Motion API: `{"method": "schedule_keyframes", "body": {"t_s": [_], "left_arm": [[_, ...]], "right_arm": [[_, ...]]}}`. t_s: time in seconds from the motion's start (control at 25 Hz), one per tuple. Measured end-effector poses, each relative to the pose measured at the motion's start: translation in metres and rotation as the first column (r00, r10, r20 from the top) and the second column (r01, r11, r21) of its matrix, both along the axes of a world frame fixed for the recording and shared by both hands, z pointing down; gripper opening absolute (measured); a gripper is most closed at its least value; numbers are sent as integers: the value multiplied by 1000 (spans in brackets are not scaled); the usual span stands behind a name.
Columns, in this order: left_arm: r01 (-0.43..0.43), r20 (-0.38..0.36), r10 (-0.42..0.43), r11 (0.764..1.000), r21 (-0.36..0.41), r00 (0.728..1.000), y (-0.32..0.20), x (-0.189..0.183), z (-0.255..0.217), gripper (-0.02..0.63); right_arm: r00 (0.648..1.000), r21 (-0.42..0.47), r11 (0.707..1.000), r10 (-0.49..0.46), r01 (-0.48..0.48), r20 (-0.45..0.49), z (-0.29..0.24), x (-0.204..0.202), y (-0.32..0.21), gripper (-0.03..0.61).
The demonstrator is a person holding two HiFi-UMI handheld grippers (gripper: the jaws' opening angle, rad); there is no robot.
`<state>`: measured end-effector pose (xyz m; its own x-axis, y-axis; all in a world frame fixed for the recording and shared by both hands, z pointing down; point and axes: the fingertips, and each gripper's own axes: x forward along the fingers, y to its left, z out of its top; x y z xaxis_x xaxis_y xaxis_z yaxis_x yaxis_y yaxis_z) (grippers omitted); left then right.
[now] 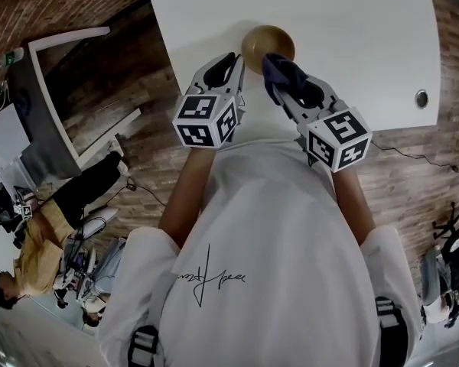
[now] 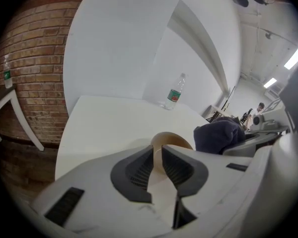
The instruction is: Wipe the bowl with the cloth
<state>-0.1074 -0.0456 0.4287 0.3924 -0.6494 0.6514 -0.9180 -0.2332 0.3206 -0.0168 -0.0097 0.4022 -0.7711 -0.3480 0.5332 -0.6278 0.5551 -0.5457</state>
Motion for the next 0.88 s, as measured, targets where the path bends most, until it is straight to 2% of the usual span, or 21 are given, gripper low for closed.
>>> {"method": "schedule_keyframes", "body": {"t_s": [0.44,0.88], "left_arm": [[0,14,1,997,-73,1000,-13,2,26,69],[-8,-12,7,995,-103,1000,-23,9,35,69]], "right_arm": [[1000,-47,999,-19,19,-6,12,-2,1,100],[1000,-96,995,-27,27,-5,22,-7,4,100]]}}
